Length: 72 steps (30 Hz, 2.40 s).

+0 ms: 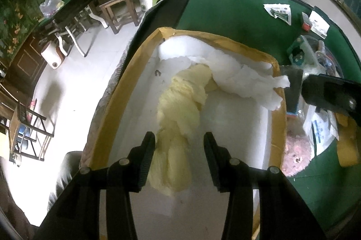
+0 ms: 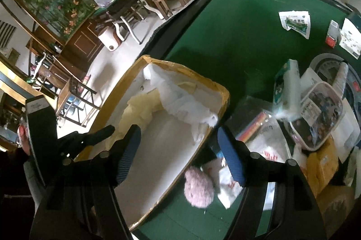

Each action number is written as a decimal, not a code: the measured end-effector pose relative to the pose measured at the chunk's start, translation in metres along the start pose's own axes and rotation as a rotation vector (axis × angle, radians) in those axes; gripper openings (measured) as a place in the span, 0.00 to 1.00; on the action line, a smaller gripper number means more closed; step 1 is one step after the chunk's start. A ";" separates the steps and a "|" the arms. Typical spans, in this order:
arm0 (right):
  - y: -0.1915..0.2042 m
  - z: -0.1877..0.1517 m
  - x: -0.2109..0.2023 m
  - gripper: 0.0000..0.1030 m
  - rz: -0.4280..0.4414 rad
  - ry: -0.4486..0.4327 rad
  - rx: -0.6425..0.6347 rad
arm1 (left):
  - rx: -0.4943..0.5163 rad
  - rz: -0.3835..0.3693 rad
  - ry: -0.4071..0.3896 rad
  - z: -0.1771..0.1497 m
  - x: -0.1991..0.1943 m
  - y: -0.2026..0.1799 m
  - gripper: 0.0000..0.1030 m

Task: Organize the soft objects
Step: 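Lower both items into the box and open both grippers, then withdraw both grippers from the box back over the table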

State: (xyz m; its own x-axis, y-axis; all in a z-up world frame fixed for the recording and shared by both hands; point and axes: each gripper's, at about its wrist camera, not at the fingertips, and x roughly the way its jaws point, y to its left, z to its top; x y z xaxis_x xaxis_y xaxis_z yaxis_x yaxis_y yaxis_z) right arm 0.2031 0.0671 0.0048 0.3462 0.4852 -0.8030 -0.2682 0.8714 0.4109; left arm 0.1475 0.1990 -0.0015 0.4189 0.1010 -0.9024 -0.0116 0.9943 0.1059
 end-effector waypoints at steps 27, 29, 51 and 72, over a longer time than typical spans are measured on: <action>-0.059 -0.111 -0.098 0.71 -0.004 -0.084 0.117 | 0.135 -0.112 -0.098 -0.034 -0.061 -0.053 0.57; -0.069 -0.118 -0.100 0.71 -0.011 -0.078 0.147 | 0.162 -0.124 -0.099 -0.038 -0.064 -0.062 0.57; -0.096 -0.133 -0.123 0.71 -0.087 -0.093 0.206 | 0.265 -0.168 -0.082 -0.055 -0.067 -0.104 0.57; -0.109 -0.134 -0.135 0.71 -0.109 -0.096 0.205 | 0.296 -0.156 -0.061 -0.055 -0.066 -0.123 0.57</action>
State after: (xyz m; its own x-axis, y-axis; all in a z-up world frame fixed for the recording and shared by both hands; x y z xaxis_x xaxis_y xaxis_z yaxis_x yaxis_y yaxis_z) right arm 0.0655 -0.1028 0.0105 0.4493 0.3840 -0.8067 -0.0400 0.9107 0.4112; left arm 0.0712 0.0720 0.0225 0.4480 -0.0630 -0.8918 0.3176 0.9436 0.0929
